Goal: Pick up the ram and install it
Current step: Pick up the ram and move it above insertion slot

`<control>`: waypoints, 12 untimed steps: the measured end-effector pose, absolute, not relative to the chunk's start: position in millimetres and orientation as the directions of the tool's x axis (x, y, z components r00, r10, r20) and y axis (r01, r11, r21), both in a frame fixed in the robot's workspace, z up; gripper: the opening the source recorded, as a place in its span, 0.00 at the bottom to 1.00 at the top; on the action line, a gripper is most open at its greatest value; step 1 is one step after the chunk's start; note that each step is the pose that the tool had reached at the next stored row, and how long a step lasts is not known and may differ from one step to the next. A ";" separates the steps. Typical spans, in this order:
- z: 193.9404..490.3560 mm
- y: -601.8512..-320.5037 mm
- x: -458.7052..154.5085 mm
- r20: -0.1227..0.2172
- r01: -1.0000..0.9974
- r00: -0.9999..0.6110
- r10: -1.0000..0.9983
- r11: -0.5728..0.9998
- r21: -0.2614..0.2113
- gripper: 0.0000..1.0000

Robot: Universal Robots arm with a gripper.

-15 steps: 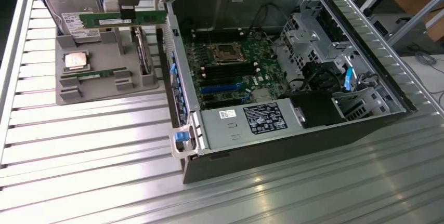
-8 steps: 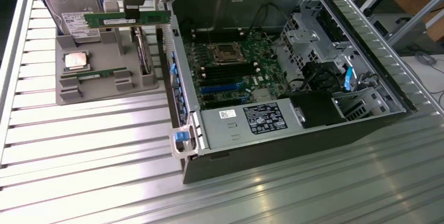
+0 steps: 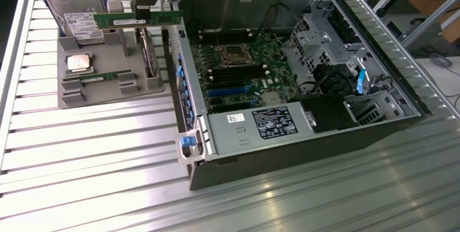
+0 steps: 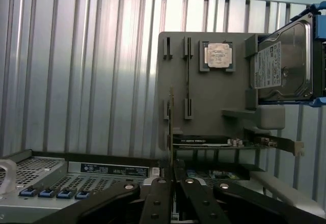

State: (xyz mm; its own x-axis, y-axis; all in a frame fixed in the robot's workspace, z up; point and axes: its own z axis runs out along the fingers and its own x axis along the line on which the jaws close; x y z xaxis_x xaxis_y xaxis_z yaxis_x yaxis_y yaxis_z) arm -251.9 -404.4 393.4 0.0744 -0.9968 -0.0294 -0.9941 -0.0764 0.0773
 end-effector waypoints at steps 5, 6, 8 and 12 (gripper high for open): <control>393.4 -404.4 -246.8 -0.030 -0.994 0.074 -0.997 -0.076 0.079 0.13; 393.4 -404.4 -246.2 -0.030 -0.994 0.074 -0.997 -0.076 0.080 0.13; 393.4 -404.4 -245.1 -0.030 -0.994 0.074 -0.997 -0.076 0.080 0.13; 393.4 -404.4 -242.2 -0.030 -0.994 0.074 -0.997 -0.076 0.081 0.13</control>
